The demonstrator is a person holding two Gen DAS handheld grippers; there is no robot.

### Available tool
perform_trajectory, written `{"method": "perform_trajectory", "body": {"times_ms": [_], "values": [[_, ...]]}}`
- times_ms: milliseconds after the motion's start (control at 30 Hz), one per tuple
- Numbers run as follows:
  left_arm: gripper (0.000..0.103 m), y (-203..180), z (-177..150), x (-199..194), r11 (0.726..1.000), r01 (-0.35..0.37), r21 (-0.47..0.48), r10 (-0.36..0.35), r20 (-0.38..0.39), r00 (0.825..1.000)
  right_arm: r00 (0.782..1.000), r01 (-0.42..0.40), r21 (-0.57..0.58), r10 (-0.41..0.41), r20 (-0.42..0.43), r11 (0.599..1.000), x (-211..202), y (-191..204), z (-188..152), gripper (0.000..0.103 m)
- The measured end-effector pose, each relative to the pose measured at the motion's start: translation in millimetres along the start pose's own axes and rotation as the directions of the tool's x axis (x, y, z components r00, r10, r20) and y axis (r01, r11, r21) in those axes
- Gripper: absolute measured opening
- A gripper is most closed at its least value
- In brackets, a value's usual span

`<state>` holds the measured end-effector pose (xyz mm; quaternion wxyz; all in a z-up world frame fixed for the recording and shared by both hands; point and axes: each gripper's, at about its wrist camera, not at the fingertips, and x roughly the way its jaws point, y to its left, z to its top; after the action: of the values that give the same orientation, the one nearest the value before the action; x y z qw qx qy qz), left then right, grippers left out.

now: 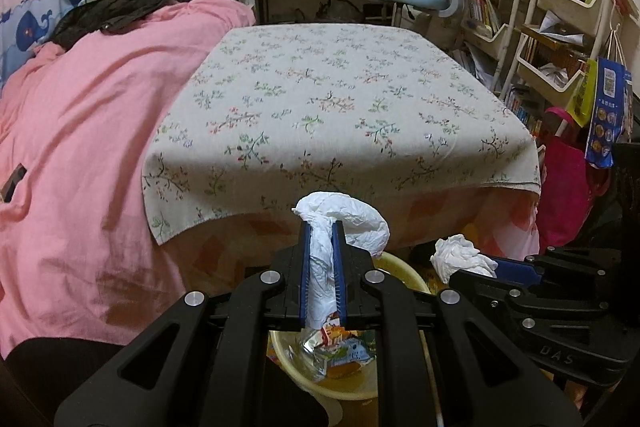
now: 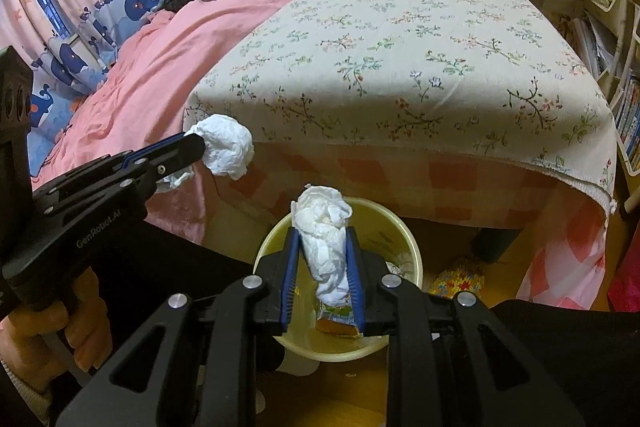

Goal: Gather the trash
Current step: 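Open both tools over the yellow bin to drop the tissues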

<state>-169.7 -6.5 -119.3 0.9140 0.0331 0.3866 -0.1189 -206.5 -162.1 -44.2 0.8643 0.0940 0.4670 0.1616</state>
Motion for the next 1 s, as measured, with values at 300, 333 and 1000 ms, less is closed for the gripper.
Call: {"method": "perform_trajectory", "body": {"times_ms": [300,333,1000], "values": [[0.010,0,-5,2,1.000,-0.012,-0.002,0.012,-0.028,1.000,1.000,0.006,-0.005,-0.006,-0.022,1.000,4,2,-3,0.025],[0.010,-1,-5,3,1.000,-0.015,-0.002,0.014,-0.032,0.999,1.000,0.007,-0.006,-0.007,-0.024,1.000,4,2,-2,0.025],[0.056,3,-17,20,0.995,-0.094,-0.022,0.090,-0.145,0.985,0.999,0.017,-0.002,-0.017,-0.043,1.000,9,0,-3,0.026]]}}
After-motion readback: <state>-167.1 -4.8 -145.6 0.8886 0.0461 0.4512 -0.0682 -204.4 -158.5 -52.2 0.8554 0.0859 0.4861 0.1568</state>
